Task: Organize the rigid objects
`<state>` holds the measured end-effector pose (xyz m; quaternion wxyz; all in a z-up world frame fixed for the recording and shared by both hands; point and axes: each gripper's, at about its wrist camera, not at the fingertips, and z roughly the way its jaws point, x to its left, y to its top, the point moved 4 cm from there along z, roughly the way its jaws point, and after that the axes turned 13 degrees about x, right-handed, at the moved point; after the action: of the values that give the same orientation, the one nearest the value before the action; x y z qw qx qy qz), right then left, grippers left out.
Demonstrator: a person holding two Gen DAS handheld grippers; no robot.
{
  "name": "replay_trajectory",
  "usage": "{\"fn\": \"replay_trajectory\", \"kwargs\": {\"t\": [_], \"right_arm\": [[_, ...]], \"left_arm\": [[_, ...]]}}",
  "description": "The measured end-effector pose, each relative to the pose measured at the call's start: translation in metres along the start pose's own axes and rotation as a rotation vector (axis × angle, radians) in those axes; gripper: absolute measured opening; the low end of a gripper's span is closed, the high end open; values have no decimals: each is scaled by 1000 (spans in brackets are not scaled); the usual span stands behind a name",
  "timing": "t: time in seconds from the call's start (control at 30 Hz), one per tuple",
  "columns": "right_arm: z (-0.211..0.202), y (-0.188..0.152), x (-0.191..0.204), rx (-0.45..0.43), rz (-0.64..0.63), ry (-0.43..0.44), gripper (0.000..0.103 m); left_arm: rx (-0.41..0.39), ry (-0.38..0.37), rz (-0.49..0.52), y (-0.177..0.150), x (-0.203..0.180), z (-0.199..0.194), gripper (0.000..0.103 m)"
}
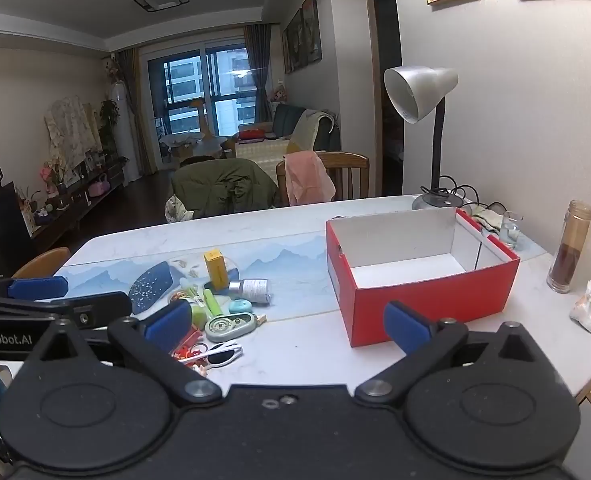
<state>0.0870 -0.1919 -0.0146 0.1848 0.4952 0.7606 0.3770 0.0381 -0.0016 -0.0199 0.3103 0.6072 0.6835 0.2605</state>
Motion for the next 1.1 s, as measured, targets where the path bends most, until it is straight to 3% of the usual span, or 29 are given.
{"fn": "replay_trajectory", "kwargs": {"t": [0.1, 1.1], "right_arm": [[3, 2, -1, -3, 1, -2, 102], [-5, 1, 2, -19, -4, -7, 102]], "left_arm": [[-26, -14, -13, -5, 2, -1, 103], [-28, 9, -15, -2, -3, -9, 103]]}}
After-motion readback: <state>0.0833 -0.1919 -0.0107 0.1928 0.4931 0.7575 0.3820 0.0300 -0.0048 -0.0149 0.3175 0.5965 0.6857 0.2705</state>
